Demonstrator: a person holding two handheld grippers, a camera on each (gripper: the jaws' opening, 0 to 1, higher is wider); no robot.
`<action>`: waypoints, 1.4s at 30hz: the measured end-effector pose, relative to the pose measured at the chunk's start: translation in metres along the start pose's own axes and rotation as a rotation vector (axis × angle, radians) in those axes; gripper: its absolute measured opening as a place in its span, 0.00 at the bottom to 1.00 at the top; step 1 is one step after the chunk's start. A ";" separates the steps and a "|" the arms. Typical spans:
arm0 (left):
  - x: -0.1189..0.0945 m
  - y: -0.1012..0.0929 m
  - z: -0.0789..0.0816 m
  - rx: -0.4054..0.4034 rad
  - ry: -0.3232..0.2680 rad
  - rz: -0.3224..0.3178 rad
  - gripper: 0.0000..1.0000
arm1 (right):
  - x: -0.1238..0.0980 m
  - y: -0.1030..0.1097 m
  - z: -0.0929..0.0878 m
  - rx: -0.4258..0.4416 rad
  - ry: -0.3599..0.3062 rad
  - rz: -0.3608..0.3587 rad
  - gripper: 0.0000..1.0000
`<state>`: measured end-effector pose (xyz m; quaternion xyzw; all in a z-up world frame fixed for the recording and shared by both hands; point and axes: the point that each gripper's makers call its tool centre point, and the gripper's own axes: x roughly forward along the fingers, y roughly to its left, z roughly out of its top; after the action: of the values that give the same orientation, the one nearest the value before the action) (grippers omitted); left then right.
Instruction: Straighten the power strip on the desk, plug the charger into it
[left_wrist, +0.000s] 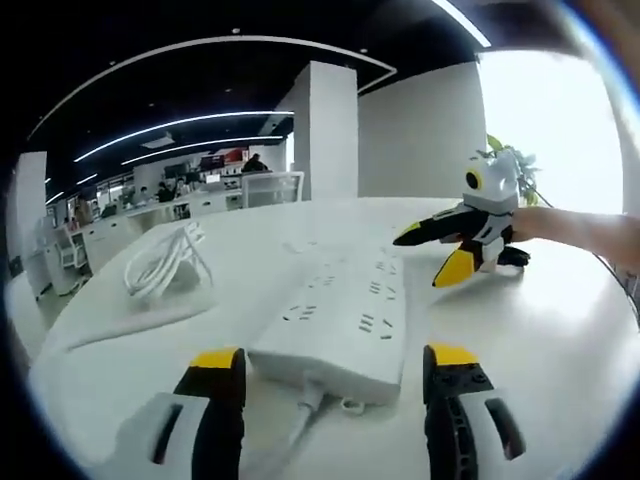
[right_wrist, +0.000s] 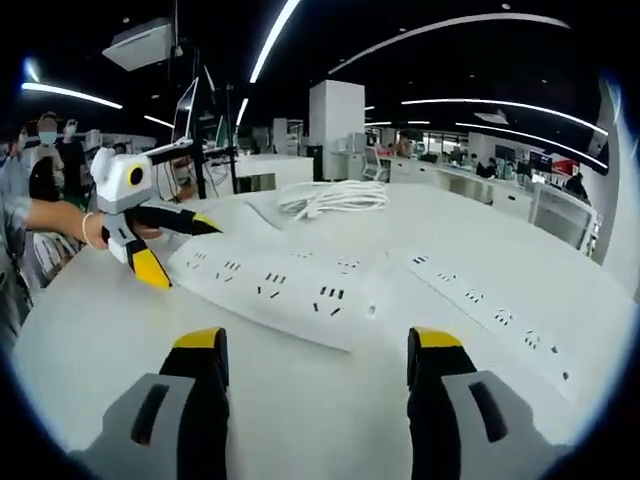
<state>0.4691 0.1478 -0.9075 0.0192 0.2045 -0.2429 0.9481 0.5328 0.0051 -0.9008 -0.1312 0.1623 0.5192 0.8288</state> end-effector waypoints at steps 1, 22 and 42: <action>0.001 0.001 0.000 -0.001 0.003 0.001 0.73 | 0.001 -0.001 0.000 0.001 0.001 0.001 0.71; 0.005 0.003 -0.003 -0.002 0.023 -0.016 0.67 | 0.014 -0.007 -0.001 0.013 0.010 0.007 0.60; 0.006 0.003 -0.001 0.005 0.026 -0.038 0.67 | 0.018 0.003 0.001 -0.052 0.063 0.000 0.43</action>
<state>0.4752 0.1481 -0.9116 0.0209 0.2165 -0.2613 0.9405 0.5379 0.0215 -0.9070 -0.1689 0.1747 0.5189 0.8196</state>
